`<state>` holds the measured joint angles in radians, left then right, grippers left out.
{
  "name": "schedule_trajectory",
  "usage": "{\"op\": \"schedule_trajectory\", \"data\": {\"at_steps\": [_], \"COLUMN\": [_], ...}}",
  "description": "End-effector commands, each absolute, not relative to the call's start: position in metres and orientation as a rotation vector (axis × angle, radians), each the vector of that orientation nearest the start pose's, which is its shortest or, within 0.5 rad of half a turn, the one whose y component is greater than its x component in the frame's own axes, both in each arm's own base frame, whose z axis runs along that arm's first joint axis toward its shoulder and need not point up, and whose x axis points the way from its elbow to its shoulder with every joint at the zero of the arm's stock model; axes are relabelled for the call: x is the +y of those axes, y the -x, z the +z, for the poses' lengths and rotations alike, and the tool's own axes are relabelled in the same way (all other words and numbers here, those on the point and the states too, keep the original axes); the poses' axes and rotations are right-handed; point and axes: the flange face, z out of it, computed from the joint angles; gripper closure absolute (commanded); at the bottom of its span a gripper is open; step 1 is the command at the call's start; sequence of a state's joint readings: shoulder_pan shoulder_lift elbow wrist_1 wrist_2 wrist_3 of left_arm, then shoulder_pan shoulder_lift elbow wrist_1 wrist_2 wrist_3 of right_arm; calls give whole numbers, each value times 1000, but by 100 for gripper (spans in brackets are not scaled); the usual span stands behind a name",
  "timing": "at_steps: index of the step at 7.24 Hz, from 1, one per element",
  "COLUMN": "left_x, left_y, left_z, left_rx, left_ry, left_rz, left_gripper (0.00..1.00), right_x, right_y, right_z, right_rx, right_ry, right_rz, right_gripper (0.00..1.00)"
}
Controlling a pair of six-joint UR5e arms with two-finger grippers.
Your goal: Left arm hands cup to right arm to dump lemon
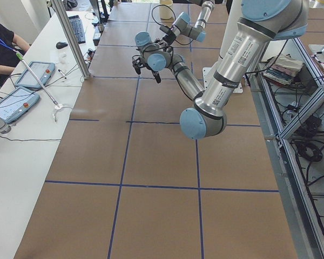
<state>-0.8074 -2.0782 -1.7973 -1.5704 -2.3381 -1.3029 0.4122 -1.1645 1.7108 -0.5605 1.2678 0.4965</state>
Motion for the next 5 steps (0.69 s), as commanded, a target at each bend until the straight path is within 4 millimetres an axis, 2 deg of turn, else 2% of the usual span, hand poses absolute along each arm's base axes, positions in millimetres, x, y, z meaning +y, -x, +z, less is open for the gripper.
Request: {"op": "schedule_trajectory", "data": {"at_steps": [1, 2, 3, 4, 5], "left_x": [-501, -501, -507, -499, -499], "left_y": [-353, -325, -297, -275, -254], "left_z": [320, 351, 374, 394, 405], "left_rx": [891, 866, 847, 830, 793], "left_ry": [85, 39, 0, 12, -14], "left_rz": [-6, 80, 130, 107, 64], "left_gripper": [0, 0, 0, 0, 0], "right_x": [-439, -449, -460, -466, -457], "right_y": [433, 408, 365, 325, 279], "right_z": [289, 319, 340, 360, 382], "right_rx": [-914, -868, -820, -778, -791], "right_ry": [-1185, -1164, -1163, -1157, -1103], "right_rz": [-145, -108, -61, -21, 45], "right_gripper": [91, 87, 87, 89, 89]}}
